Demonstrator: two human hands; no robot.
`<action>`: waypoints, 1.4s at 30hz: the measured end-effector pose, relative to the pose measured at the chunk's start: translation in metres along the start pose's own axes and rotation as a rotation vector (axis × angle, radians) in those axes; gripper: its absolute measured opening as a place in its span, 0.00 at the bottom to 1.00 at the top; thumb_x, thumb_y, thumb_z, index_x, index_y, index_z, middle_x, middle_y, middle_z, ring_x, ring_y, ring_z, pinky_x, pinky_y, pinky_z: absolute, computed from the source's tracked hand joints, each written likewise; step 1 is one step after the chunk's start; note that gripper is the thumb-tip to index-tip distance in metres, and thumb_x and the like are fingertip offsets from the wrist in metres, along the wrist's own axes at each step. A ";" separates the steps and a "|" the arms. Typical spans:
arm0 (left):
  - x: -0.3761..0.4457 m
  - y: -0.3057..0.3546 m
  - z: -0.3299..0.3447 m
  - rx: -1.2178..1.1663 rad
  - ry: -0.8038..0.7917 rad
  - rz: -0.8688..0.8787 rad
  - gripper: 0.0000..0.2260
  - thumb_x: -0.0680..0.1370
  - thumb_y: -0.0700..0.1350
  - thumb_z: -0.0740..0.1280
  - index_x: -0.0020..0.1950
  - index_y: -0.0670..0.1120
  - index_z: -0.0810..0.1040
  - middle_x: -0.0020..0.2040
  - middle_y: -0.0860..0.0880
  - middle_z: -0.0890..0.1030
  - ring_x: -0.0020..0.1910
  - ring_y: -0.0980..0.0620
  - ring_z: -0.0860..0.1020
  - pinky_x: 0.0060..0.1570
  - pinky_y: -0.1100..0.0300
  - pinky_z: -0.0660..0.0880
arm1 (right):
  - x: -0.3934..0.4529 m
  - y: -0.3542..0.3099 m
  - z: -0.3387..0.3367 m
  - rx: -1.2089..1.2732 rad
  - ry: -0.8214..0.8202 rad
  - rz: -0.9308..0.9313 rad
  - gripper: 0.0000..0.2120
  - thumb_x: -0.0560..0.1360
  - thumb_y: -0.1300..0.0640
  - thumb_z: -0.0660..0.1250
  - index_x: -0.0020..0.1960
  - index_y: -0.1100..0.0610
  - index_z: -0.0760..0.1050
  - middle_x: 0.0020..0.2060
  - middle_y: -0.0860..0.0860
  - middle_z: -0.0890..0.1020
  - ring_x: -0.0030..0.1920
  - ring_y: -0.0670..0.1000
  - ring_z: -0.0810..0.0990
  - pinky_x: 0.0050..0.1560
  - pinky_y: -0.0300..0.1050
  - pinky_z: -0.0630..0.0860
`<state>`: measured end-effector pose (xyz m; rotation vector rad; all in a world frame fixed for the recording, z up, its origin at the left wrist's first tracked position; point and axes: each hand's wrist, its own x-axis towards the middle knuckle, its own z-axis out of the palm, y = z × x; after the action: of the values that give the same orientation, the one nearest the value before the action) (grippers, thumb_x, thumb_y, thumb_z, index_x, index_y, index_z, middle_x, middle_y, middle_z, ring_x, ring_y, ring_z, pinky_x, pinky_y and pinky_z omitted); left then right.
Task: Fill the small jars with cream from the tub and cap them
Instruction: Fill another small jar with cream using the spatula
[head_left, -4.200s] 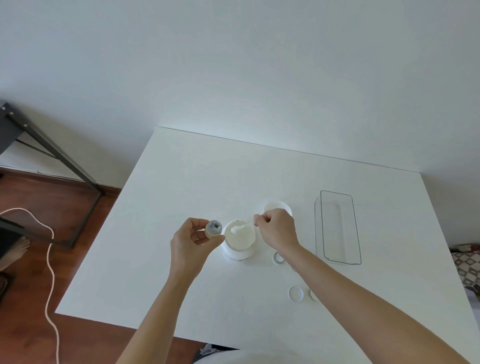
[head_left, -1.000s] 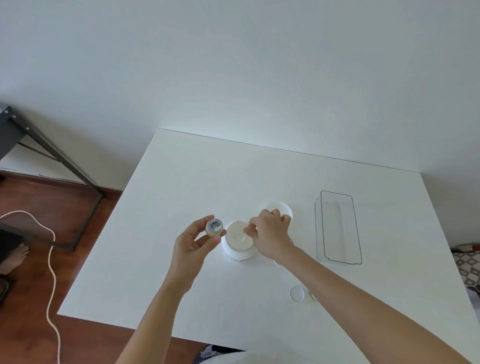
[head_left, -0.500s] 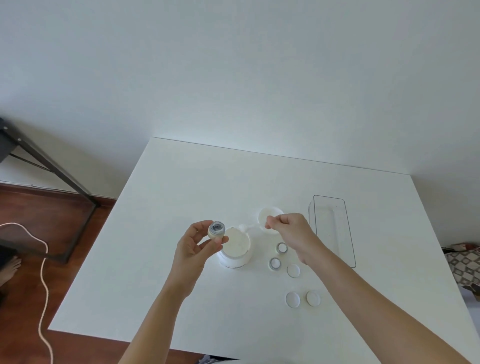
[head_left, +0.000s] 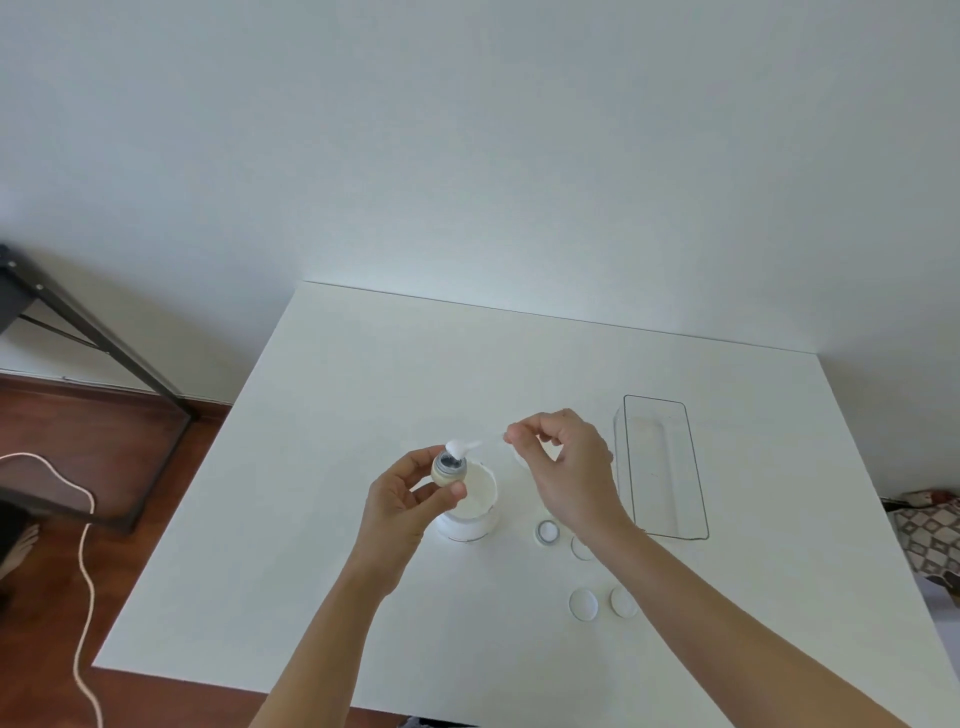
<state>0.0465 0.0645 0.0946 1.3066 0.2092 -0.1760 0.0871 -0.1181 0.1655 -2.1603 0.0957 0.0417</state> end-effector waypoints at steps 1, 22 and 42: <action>0.000 0.001 0.000 -0.004 -0.003 -0.001 0.16 0.71 0.43 0.76 0.58 0.51 0.83 0.56 0.48 0.86 0.53 0.49 0.85 0.52 0.62 0.78 | -0.002 0.001 0.001 -0.006 0.021 -0.055 0.07 0.76 0.49 0.67 0.41 0.47 0.81 0.42 0.47 0.79 0.47 0.45 0.74 0.57 0.56 0.70; 0.001 0.003 0.003 -0.060 -0.035 0.022 0.18 0.68 0.47 0.78 0.57 0.49 0.84 0.54 0.45 0.86 0.51 0.50 0.84 0.52 0.62 0.79 | -0.011 0.027 -0.013 -0.488 0.295 -0.900 0.09 0.71 0.58 0.74 0.46 0.44 0.82 0.37 0.48 0.74 0.43 0.49 0.70 0.48 0.48 0.55; -0.006 -0.007 -0.026 -0.101 0.093 0.021 0.19 0.68 0.47 0.78 0.58 0.48 0.83 0.58 0.46 0.85 0.55 0.42 0.85 0.57 0.55 0.81 | 0.011 0.035 0.028 -0.654 0.015 -0.468 0.05 0.69 0.52 0.75 0.36 0.48 0.82 0.38 0.49 0.73 0.42 0.54 0.73 0.45 0.44 0.51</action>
<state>0.0376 0.0878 0.0834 1.2168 0.2803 -0.0855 0.0957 -0.1144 0.1203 -2.7782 -0.4778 -0.2450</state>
